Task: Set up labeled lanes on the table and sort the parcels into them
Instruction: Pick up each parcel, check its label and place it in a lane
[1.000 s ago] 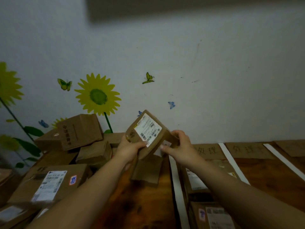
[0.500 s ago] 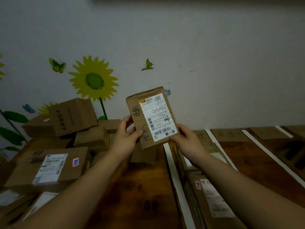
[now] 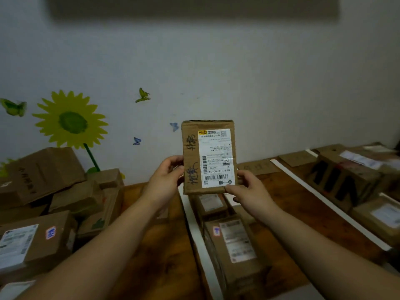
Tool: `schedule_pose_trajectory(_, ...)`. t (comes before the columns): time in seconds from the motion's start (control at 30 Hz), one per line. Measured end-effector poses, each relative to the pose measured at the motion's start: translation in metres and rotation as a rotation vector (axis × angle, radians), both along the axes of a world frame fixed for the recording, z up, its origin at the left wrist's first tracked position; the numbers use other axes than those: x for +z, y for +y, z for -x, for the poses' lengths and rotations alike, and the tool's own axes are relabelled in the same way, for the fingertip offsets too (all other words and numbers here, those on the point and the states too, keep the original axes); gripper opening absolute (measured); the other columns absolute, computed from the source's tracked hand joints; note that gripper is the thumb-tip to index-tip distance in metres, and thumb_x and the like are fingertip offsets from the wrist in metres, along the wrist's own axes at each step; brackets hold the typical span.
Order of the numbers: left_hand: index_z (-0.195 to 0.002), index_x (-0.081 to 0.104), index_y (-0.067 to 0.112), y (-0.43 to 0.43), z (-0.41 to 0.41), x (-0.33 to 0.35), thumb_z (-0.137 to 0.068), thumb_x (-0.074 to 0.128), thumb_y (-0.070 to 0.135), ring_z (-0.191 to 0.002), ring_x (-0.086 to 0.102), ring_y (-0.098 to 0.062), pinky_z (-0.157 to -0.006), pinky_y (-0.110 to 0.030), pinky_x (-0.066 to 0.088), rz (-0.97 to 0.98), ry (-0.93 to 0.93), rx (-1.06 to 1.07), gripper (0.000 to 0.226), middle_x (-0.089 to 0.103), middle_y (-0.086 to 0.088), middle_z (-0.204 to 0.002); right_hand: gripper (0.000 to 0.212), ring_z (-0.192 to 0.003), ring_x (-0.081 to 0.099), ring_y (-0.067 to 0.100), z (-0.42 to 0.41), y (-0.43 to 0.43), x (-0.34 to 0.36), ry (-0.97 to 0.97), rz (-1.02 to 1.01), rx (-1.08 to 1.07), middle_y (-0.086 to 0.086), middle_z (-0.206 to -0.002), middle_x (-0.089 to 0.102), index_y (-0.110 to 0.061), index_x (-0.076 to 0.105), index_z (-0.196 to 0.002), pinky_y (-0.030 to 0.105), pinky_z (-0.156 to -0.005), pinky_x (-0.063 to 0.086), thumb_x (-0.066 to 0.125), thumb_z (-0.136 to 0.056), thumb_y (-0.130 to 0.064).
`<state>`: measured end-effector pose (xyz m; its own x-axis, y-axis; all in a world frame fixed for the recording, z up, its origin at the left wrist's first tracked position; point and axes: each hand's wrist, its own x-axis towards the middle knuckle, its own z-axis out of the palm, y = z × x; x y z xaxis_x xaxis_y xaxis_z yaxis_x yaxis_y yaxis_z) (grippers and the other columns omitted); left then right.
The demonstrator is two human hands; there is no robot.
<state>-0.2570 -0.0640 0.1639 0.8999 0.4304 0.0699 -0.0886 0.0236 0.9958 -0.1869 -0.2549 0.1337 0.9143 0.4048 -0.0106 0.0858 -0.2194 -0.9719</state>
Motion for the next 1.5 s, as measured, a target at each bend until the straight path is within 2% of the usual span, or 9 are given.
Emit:
schedule_pose_trajectory(0.13, -0.128, 0.044, 0.038, -0.07, -0.026, 0.01, -0.09, 0.053, 0.001, -0.097, 0.066, -0.009, -0.077, -0.027, 0.056, -0.161, 0.068, -0.254, 0.053, 0.065, 0.006, -0.114, 0.088, -0.092, 0.065, 0.003, -0.014, -0.071, 0.007, -0.025, -0.001, 0.004, -0.008, -0.11, 0.065, -0.04, 0.023, -0.143, 0.02, -0.074, 0.054, 0.075, -0.079, -0.008)
schedule_pose_trajectory(0.33, -0.136, 0.043, 0.034, -0.184, -0.076, 0.009, -0.084, 0.053, -0.012, -0.097, 0.068, -0.019, -0.077, -0.04, 0.058, -0.179, 0.135, -0.308, 0.07, 0.066, 0.001, -0.111, 0.068, -0.104, 0.064, 0.014, -0.043, -0.188, 0.013, -0.025, -0.023, -0.159, -0.007, -0.116, 0.062, -0.026, 0.029, -0.144, 0.034, -0.088, 0.054, 0.066, -0.088, -0.018)
schedule_pose_trajectory(0.47, -0.13, 0.05, 0.033, -0.242, -0.104, 0.014, -0.08, 0.059, -0.012, -0.096, 0.068, -0.019, -0.078, -0.039, 0.058, -0.316, 0.189, -0.48, 0.067, 0.066, 0.001, -0.112, 0.095, -0.124, 0.052, 0.022, -0.07, -0.264, 0.016, -0.106, -0.093, -0.413, 0.001, -0.15, 0.035, -0.05, 0.015, -0.141, 0.048, -0.097, 0.049, 0.076, -0.071, -0.03)
schedule_pose_trajectory(0.57, -0.127, 0.052, 0.031, -0.275, -0.123, 0.02, -0.081, 0.06, -0.008, -0.095, 0.065, -0.014, -0.073, -0.032, 0.059, -0.404, 0.12, -0.451, 0.06, 0.062, -0.001, -0.12, 0.048, -0.103, 0.065, 0.02, -0.081, -0.308, 0.014, -0.065, -0.123, -0.411, 0.001, -0.125, 0.06, -0.042, 0.049, -0.118, 0.047, -0.086, 0.056, 0.072, -0.08, -0.026)
schedule_pose_trajectory(0.67, -0.125, 0.048, 0.024, -0.302, -0.141, 0.025, -0.083, 0.064, 0.0, -0.108, 0.054, -0.011, -0.067, -0.022, 0.054, -0.36, -0.034, -0.182, 0.05, 0.051, 0.001, -0.126, 0.032, -0.093, 0.065, 0.013, -0.087, -0.336, 0.014, -0.118, -0.149, -0.476, -0.008, -0.106, 0.062, -0.041, 0.049, -0.104, 0.036, -0.079, 0.058, 0.069, -0.085, -0.024)
schedule_pose_trajectory(0.87, -0.11, 0.049, 0.009, -0.343, -0.177, 0.029, -0.085, 0.063, 0.004, -0.085, 0.065, -0.01, -0.056, -0.017, 0.053, -0.158, -0.116, -0.179, 0.029, 0.062, -0.001, -0.1, 0.035, -0.093, 0.058, -0.001, -0.104, -0.365, 0.015, -0.203, -0.125, -0.589, -0.021, -0.1, 0.055, -0.037, 0.045, -0.117, 0.017, -0.076, 0.05, 0.063, -0.09, -0.023)
schedule_pose_trajectory(1.13, -0.134, 0.04, 0.041, -0.394, -0.249, 0.009, -0.084, 0.066, 0.01, -0.121, 0.05, -0.015, -0.091, -0.044, 0.053, -0.303, -0.137, -0.497, 0.064, 0.052, 0.013, -0.126, 0.046, -0.094, 0.054, -0.001, -0.147, -0.415, 0.021, -0.204, -0.058, -0.763, -0.013, -0.114, 0.053, -0.031, 0.041, -0.136, 0.011, -0.073, 0.042, 0.058, -0.094, -0.024)
schedule_pose_trajectory(1.33, -0.139, 0.026, 0.045, -0.461, -0.29, -0.002, -0.089, 0.059, 0.006, -0.086, 0.056, 0.02, -0.066, -0.01, 0.052, -0.333, -0.127, -0.673, 0.072, 0.05, 0.028, -0.106, 0.044, -0.098, 0.056, 0.0, -0.172, -0.474, 0.01, -0.186, -0.02, -0.83, -0.02, -0.106, 0.057, -0.034, 0.043, -0.132, 0.03, -0.094, 0.047, 0.059, -0.093, -0.023)
schedule_pose_trajectory(1.5, -0.145, 0.026, 0.043, -0.53, -0.33, -0.025, -0.088, 0.062, 0.014, -0.097, 0.059, 0.008, -0.09, -0.032, 0.053, -0.343, -0.029, -0.748, 0.073, 0.056, 0.037, -0.098, 0.043, -0.108, 0.057, 0.01, -0.197, -0.545, -0.006, -0.167, 0.016, -0.834, -0.01, -0.118, 0.057, -0.062, 0.045, -0.104, 0.04, -0.096, 0.049, 0.061, -0.089, -0.025)
